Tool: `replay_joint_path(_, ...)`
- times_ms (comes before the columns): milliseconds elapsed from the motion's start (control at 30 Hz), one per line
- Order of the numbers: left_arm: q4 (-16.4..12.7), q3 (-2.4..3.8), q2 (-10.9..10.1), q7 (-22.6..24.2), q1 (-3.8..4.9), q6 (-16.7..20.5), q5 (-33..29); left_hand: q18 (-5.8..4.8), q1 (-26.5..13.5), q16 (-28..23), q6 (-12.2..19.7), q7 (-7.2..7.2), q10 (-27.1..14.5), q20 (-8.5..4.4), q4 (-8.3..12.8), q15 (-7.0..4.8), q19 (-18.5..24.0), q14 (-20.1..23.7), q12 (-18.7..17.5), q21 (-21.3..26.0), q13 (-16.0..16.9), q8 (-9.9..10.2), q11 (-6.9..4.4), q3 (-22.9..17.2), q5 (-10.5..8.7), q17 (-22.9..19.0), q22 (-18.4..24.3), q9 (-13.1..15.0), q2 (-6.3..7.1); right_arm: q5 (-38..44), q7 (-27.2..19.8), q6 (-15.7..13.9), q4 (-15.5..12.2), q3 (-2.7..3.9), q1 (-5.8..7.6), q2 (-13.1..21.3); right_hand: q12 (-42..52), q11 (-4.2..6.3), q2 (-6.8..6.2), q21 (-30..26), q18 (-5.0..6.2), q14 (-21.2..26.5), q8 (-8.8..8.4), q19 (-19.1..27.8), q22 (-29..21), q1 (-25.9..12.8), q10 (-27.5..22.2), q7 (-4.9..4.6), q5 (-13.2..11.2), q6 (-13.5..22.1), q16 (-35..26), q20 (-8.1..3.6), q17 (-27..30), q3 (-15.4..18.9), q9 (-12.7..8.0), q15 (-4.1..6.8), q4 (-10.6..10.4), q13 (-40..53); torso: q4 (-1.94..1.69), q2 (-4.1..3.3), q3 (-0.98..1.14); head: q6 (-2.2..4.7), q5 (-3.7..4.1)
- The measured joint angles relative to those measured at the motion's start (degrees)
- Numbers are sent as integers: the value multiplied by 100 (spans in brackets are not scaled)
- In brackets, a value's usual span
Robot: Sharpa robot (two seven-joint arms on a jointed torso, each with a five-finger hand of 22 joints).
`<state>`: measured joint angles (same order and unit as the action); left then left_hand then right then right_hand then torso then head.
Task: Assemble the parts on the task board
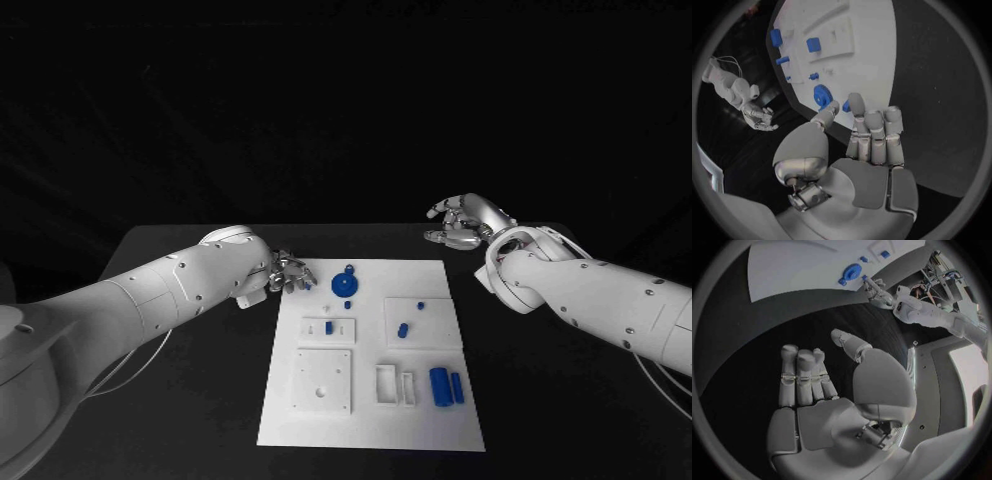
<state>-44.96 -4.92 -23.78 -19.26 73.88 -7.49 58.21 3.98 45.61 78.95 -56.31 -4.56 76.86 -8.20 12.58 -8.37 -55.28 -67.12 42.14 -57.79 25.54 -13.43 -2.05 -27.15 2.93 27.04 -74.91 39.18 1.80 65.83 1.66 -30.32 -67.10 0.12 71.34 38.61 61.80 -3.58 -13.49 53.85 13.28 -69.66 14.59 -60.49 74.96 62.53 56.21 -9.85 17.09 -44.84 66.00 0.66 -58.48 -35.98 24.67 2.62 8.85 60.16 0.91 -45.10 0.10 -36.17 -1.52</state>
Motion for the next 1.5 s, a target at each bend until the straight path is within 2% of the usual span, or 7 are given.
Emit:
replay_joint_path(567,115,-2,46,38,-6,-14,-119,0,97,26,-9,7,2,0,50,1,0,0,22,0,-15,-12,-2,23,0,-18,1,0,-212,2,4,10,-33,0,0,-17,-1,0,0,0,0,0,0,0,0,0,0,-6,0,-8,0,0,-1,0,-5,0,0,-5,-1,-1,3,1,-13)
replay_joint_path(667,149,-2,48,46,-7,-28,-205,0,133,26,-9,7,2,0,91,10,0,8,22,0,-20,-12,-2,4,14,-27,-2,-5,-300,2,5,13,-29,0,0,-17,-1,0,0,0,0,0,0,0,0,0,0,-5,0,-9,0,0,0,0,-5,0,0,-10,-2,-1,2,-2,-17)
replay_joint_path(1000,185,0,34,65,-7,-66,-415,-1,269,48,-10,8,2,0,290,25,0,13,45,0,-45,-6,-2,-37,563,-54,-3,-84,-560,2,9,21,-26,0,0,-10,23,0,0,0,0,0,0,0,0,0,0,0,0,-14,0,0,2,0,-5,0,0,-10,0,-1,2,2,-24)
replay_joint_path(1200,179,-1,24,66,-7,-69,-464,-1,353,48,-84,19,-41,21,355,16,20,25,45,0,-55,-4,0,-71,793,-67,-2,-81,-684,2,11,28,-29,0,0,-9,23,0,0,0,0,0,0,0,0,0,0,3,0,-16,0,0,4,0,-5,0,0,-15,0,-2,1,1,-24)
replay_joint_path(1267,172,-1,20,74,-7,-68,-475,-1,513,48,-130,49,-54,21,192,13,20,33,45,0,-68,-41,-12,-453,303,-80,-2,-78,-567,3,13,32,-30,0,0,-5,23,0,0,0,1,0,0,0,0,0,0,8,0,-20,0,0,4,0,-5,0,0,-15,-1,-2,2,1,-24)
replay_joint_path(1300,169,-1,20,79,-7,-66,-480,-2,572,48,-131,48,-56,21,105,17,20,41,45,0,-75,-62,-10,-628,184,-86,-2,-73,-508,3,13,33,-30,0,0,-3,23,0,0,0,0,0,0,0,0,0,0,9,0,-20,0,0,4,0,-5,0,0,-15,-1,-2,2,1,-24)
replay_joint_path(1500,151,-1,2,107,-11,-44,-507,-4,619,71,-224,59,-61,21,14,19,20,44,84,0,-81,-117,-1,-926,145,-95,-2,-65,-476,3,17,41,-30,0,0,1,23,0,0,0,0,0,0,0,0,0,0,12,0,-19,0,0,4,0,-4,0,0,-15,0,-1,3,1,-34)
